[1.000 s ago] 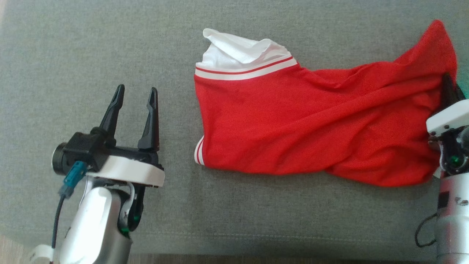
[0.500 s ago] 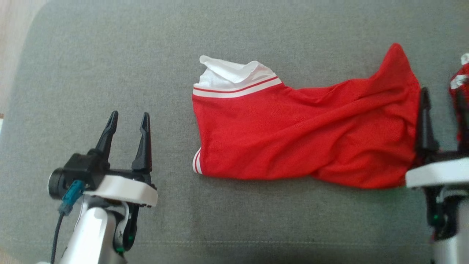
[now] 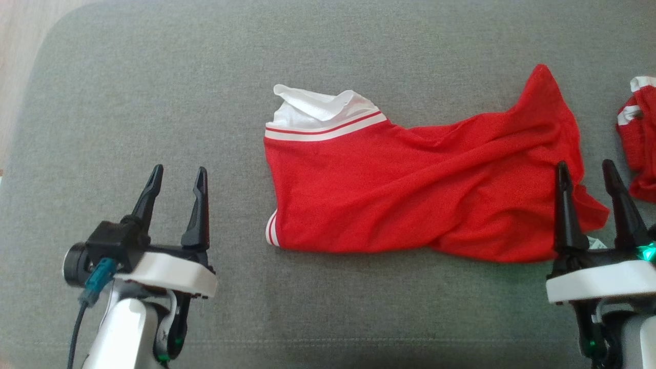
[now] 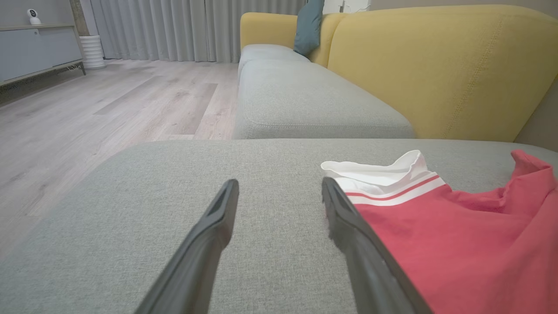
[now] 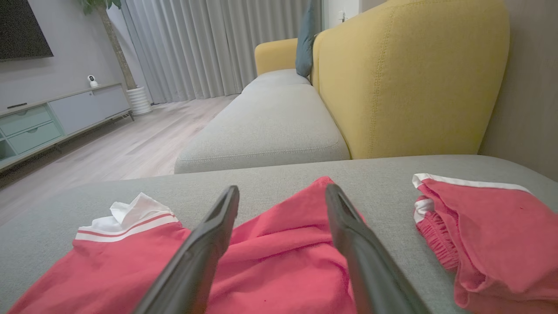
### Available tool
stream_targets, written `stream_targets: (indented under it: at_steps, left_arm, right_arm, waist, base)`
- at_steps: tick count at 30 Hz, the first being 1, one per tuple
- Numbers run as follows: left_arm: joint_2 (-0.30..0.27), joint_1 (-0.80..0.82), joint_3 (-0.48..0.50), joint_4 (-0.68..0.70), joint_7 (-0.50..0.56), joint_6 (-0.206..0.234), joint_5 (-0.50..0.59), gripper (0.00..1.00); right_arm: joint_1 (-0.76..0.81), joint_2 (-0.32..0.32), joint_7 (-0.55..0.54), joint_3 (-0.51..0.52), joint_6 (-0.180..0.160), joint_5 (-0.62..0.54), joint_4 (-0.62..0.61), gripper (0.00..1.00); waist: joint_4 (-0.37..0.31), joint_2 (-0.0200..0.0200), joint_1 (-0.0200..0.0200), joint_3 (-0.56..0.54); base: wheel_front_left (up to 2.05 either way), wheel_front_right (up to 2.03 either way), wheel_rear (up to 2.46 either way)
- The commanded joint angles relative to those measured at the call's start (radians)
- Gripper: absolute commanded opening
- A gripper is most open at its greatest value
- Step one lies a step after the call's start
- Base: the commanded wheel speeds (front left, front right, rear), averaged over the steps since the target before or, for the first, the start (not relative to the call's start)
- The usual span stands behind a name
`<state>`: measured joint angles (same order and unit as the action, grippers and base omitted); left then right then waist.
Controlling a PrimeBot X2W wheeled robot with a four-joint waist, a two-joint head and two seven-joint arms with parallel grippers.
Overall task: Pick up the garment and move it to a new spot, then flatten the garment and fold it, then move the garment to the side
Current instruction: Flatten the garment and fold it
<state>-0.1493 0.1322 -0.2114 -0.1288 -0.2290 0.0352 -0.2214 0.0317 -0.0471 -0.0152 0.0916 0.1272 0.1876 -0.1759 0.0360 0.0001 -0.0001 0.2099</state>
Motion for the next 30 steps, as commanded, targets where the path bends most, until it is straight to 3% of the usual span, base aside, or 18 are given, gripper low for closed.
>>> stream_targets:
  at_steps: [1, 21, 27, 30]
  left_arm:
    - [-0.022, 0.026, 0.035, 0.038, 0.003, 0.005, 0.0, 1.0]
    - [-0.034, 0.047, 0.013, 0.045, 0.009, 0.009, -0.006, 1.0]
    - [-0.03, 0.12, -0.015, 0.036, 0.038, -0.023, -0.012, 1.0]
    - [-0.019, 0.218, -0.043, 0.001, 0.087, -0.062, -0.025, 1.0]
  right_arm:
    - [-0.023, -0.006, -0.002, -0.023, 0.003, 0.003, -0.041, 1.0]
    - [-0.038, -0.003, -0.007, -0.023, 0.003, 0.018, -0.038, 1.0]
    - [-0.046, -0.003, -0.008, -0.022, 0.003, 0.025, -0.045, 1.0]
    - [-0.059, -0.003, -0.012, -0.029, 0.003, 0.027, -0.051, 1.0]
  waist:
    - [0.001, -0.0001, 0.0001, 0.002]
    - [-0.004, -0.0001, 0.0001, 0.02]
    - [-0.005, -0.0001, 0.0001, 0.052]
    - [-0.01, -0.0001, 0.0001, 0.082]
  base:
    - [0.0, 0.0, 0.0]
    - [0.0, 0.0, 0.0]
    - [0.0, 0.0, 0.0]
    - [0.0, 0.0, 0.0]
